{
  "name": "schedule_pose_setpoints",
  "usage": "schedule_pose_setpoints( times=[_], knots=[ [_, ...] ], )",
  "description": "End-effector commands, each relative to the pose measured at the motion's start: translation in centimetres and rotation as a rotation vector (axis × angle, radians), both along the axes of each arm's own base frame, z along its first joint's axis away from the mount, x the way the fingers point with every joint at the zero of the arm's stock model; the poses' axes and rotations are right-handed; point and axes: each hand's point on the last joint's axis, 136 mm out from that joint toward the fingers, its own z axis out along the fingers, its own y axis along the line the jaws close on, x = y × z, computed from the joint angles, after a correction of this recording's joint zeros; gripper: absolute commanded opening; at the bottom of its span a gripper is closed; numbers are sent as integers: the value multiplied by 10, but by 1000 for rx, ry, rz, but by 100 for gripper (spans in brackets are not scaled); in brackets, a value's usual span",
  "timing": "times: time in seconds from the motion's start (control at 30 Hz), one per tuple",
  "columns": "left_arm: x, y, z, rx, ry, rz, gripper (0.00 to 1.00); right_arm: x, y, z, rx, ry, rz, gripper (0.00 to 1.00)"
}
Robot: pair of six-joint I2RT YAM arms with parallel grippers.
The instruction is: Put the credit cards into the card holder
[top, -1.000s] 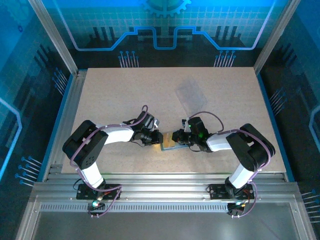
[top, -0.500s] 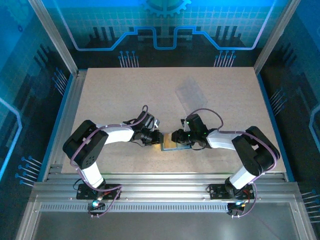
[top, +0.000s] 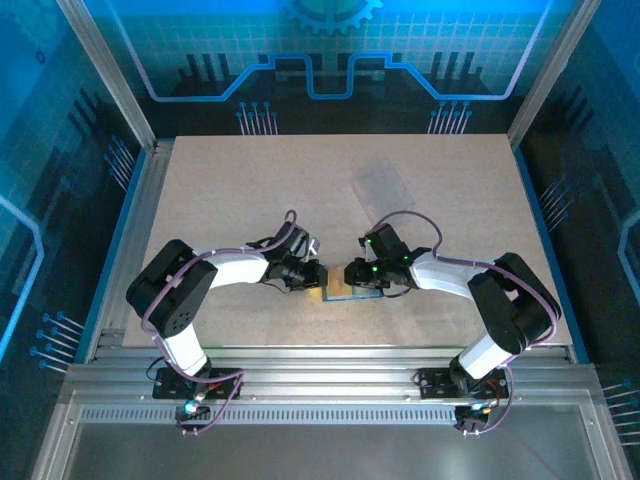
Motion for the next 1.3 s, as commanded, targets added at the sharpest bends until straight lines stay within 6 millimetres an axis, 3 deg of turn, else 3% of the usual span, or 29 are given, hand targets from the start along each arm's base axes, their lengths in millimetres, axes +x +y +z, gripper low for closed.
schedule_pose_setpoints(
  times=[0.0, 0.47, 0.63, 0.83, 1.07, 1.17, 1.27],
  knots=[
    [-1, -5, 1, -12, 17, -12, 21, 1, 3, 4, -23, -11, 17, 27],
    [-1, -6, 3, -18, 14, -13, 21, 7, 25, 0, 33, 7, 53, 22],
    [-1, -6, 2, -16, 16, -14, 21, 6, 28, 18, 29, -58, 83, 23],
    [-2, -6, 1, -18, 19, -14, 21, 7, -14, 45, -228, -175, 32, 37],
    [-2, -7, 2, -26, 22, -11, 21, -4, -70, 30, -596, -200, -1, 55],
    [-2, -8, 2, -28, 24, -13, 21, -9, -76, 14, -692, -185, 14, 57],
    [-2, -8, 1, -29, 27, -12, 21, -3, -69, 13, -748, -209, 12, 59]
  ],
)
